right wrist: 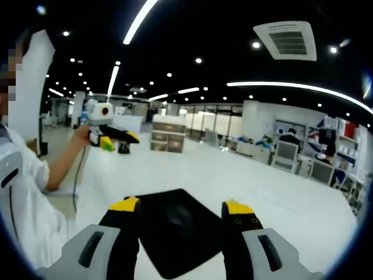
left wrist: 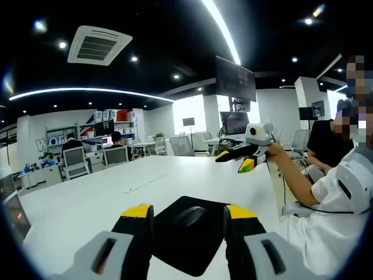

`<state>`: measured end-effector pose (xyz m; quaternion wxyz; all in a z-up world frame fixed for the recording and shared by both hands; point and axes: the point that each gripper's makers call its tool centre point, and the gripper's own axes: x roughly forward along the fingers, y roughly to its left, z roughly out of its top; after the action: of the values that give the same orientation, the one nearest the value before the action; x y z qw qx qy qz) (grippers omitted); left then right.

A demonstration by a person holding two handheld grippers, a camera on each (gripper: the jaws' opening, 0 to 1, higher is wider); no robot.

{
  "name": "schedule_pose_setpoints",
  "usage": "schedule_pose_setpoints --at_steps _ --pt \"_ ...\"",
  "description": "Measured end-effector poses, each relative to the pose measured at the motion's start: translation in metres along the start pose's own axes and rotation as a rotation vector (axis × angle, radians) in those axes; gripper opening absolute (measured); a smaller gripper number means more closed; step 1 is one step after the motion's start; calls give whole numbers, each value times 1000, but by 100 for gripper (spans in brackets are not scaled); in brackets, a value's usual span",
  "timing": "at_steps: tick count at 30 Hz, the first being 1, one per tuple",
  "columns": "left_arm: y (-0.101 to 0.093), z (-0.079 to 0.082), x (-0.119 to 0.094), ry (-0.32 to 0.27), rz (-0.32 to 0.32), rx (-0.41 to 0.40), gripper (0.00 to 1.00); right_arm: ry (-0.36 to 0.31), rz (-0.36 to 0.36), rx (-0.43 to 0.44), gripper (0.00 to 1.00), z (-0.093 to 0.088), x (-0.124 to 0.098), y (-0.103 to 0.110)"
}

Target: Arrange the mouse and mouse pad neatly on the desk surface

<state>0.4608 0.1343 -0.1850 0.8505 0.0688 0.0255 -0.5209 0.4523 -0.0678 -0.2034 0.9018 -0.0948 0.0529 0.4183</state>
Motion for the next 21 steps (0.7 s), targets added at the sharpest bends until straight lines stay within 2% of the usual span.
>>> schedule_pose_setpoints --at_steps 9,21 --pt "0 0 0 -1 -3 1 49 -17 7 -20 54 8 0 7" --pt "0 0 1 3 -4 0 49 -5 2 -13 54 3 -2 2"
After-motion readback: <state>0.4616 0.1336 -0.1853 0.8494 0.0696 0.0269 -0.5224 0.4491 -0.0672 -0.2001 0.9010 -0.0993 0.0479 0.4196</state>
